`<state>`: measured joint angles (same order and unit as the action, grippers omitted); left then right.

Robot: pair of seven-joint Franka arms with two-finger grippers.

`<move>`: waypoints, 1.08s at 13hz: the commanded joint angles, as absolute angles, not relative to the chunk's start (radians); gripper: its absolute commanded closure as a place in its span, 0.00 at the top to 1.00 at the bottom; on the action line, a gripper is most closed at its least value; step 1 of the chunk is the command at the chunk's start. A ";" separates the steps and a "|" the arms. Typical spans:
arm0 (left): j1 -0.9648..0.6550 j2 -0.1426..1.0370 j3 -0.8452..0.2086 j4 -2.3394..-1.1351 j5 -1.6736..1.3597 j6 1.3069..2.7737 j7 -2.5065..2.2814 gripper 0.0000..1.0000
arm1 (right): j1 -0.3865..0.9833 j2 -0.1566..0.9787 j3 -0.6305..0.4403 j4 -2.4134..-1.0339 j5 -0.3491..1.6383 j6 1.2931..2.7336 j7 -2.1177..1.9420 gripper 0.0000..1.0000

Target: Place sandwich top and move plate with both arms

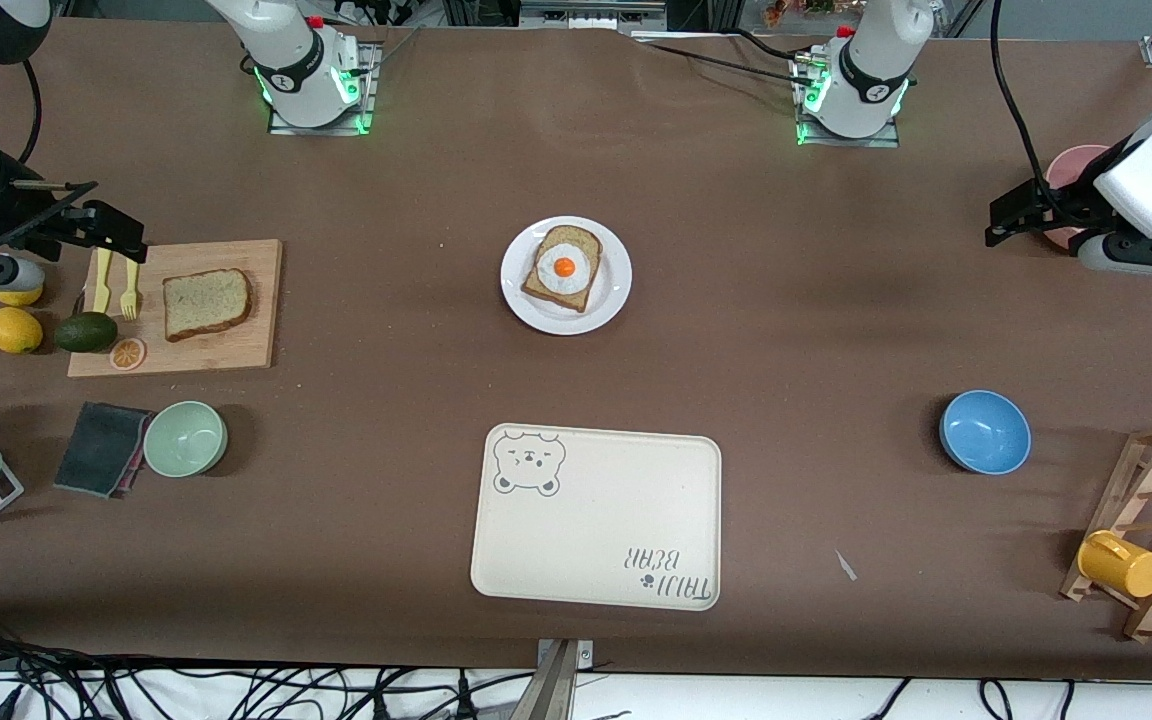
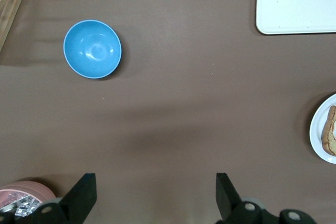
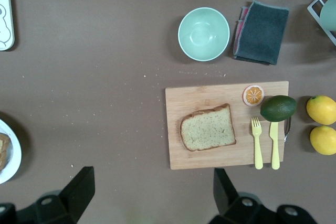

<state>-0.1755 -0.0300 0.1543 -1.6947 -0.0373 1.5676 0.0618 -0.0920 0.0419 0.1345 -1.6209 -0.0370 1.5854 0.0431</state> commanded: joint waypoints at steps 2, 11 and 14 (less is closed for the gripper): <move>-0.181 -0.026 0.152 -1.667 0.003 1.543 0.060 1.00 | -0.100 0.084 0.152 -1.626 -0.031 1.594 0.031 1.00; -0.183 -0.026 0.149 -1.667 0.003 1.543 0.058 1.00 | -0.061 0.103 0.155 -1.998 -0.173 1.884 0.029 1.00; -0.181 -0.026 0.152 -1.667 0.003 1.543 0.055 1.00 | -0.063 0.055 0.135 -2.251 -0.228 2.180 0.029 1.00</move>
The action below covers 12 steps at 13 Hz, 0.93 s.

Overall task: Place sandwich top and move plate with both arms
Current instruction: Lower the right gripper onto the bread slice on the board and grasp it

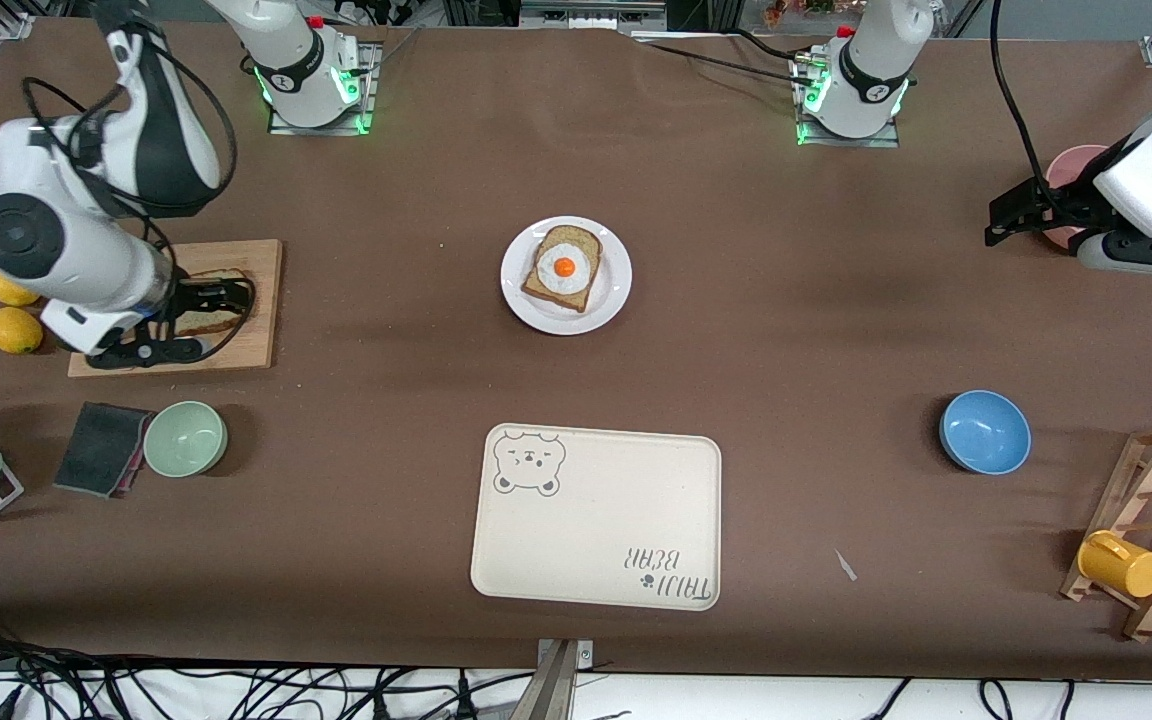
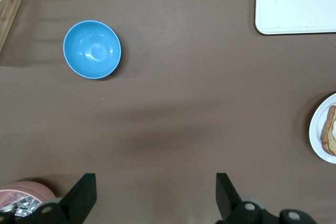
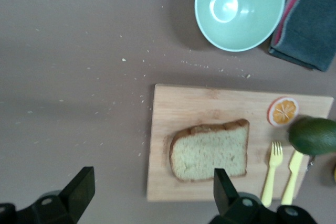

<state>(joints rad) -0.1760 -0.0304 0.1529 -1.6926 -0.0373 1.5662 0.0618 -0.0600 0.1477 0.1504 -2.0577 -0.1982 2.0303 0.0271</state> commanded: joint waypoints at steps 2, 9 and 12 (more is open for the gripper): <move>-0.181 -0.028 0.152 -1.667 0.003 1.543 0.055 1.00 | -0.064 0.081 0.130 -2.310 -0.294 2.241 0.031 1.00; -0.183 -0.029 0.123 -1.666 0.002 1.543 0.051 1.00 | -0.066 0.259 0.101 -2.309 -0.478 2.273 0.155 0.97; -0.183 -0.029 0.124 -1.666 0.002 1.543 0.052 1.00 | -0.066 0.291 0.100 -2.307 -0.492 2.275 0.186 0.86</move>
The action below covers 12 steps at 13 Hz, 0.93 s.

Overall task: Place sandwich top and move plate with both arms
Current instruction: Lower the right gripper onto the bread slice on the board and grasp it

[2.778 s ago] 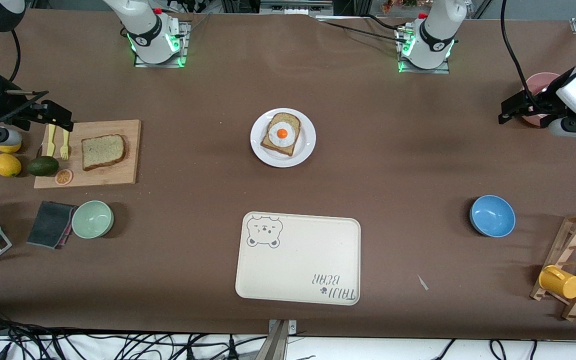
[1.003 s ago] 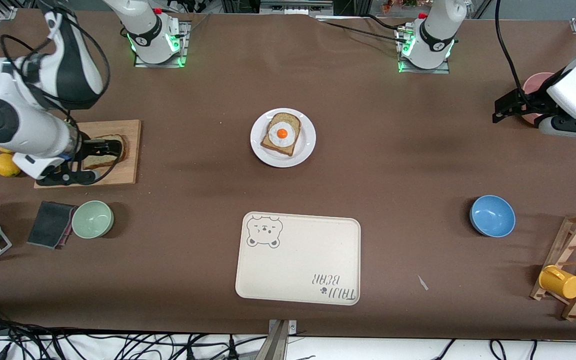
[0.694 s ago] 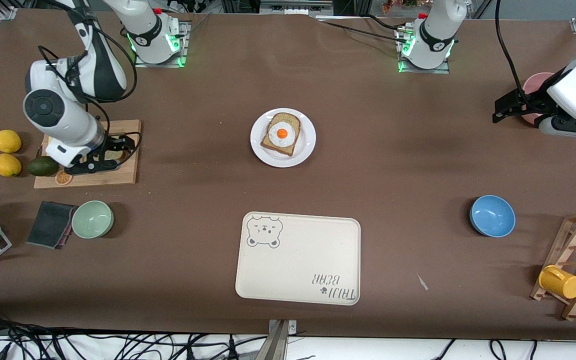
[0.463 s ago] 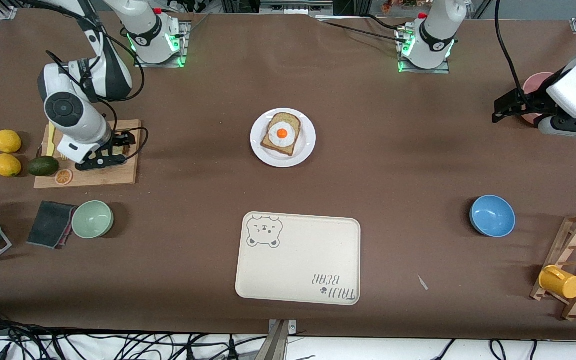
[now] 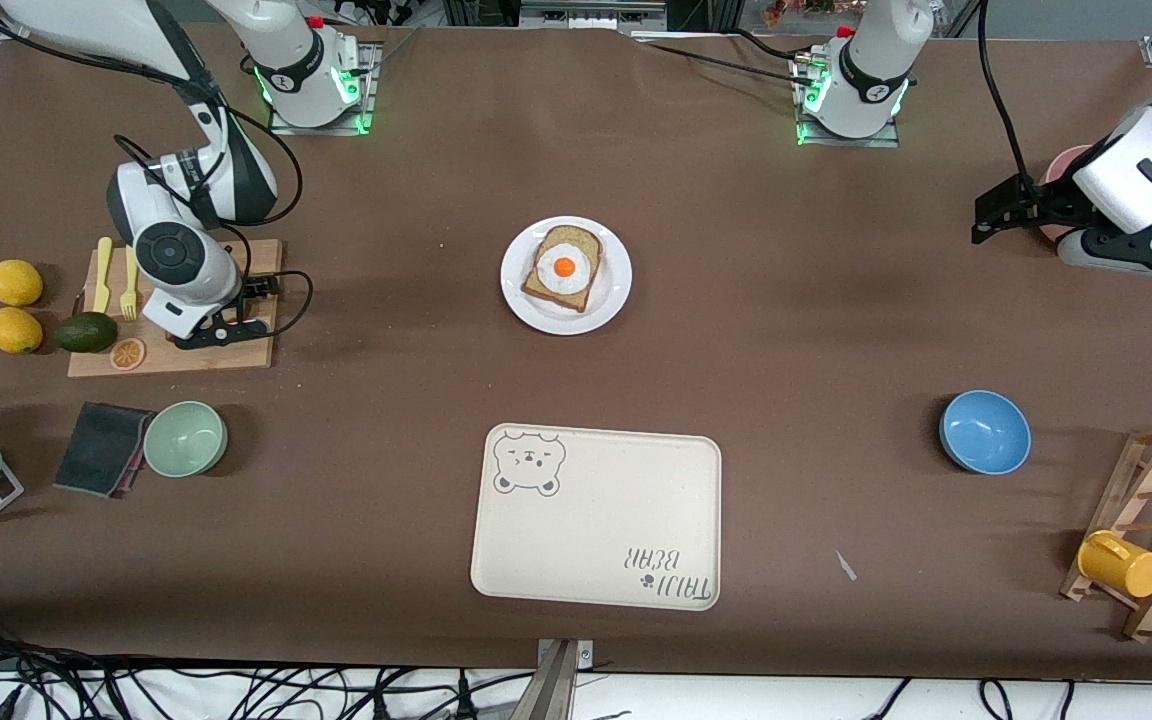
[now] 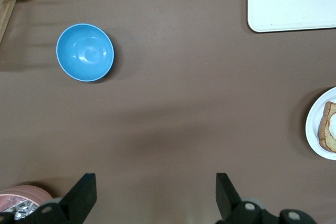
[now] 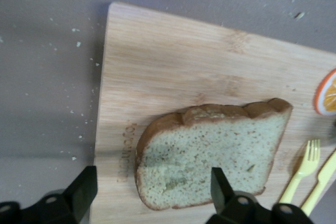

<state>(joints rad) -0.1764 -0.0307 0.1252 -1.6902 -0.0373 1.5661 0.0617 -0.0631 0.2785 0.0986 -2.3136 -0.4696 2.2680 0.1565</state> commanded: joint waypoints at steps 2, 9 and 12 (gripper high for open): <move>-0.183 -0.031 0.123 -1.666 0.002 1.543 0.051 1.00 | -0.066 0.298 0.100 -2.306 -0.494 2.275 0.187 0.64; -0.183 -0.032 0.127 -1.666 0.002 1.542 0.051 1.00 | -0.069 0.333 0.089 -2.304 -0.499 2.305 0.195 0.10; -0.183 -0.032 0.127 -1.666 0.002 1.542 0.051 1.00 | -0.067 0.327 0.087 -2.298 -0.497 2.296 0.196 0.00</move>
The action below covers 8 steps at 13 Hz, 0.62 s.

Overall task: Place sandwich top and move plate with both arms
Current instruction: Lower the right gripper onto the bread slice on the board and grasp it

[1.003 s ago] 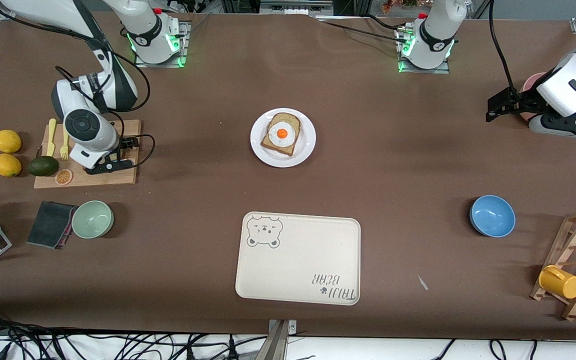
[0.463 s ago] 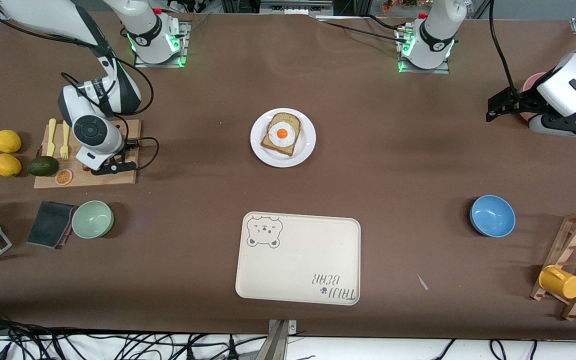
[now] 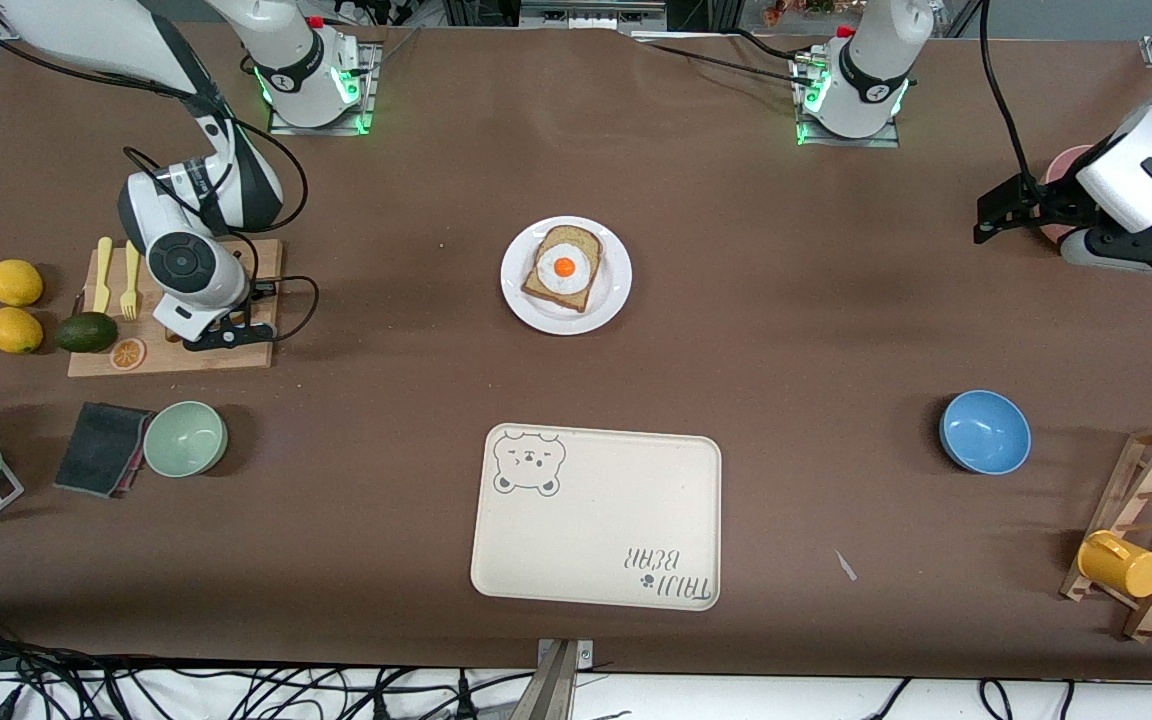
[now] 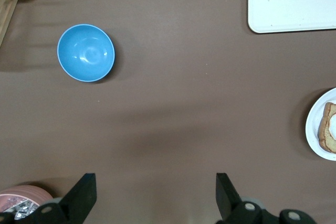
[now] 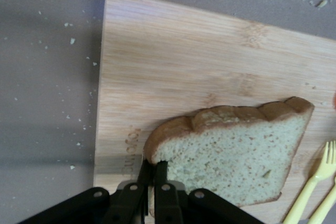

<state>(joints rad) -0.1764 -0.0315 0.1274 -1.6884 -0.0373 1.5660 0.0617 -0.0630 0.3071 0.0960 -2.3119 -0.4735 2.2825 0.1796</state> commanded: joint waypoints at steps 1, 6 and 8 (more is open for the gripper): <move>-0.183 -0.032 0.127 -1.666 0.002 1.542 0.051 1.00 | -0.067 0.322 0.089 -2.290 -0.494 2.283 0.196 0.00; -0.183 -0.034 0.107 -1.666 0.002 1.540 0.049 1.00 | -0.061 0.279 0.210 -2.049 -0.398 1.843 0.198 0.00; -0.181 -0.034 0.110 -1.666 0.002 1.536 0.051 1.00 | -0.060 0.284 0.290 -1.900 -0.342 1.668 0.201 0.00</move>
<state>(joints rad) -0.1765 -0.0316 0.1112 -1.6875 -0.0373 1.5647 0.0617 -0.0599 0.2814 0.2218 -2.0321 -0.3841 1.8236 0.1893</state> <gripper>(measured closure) 0.000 0.956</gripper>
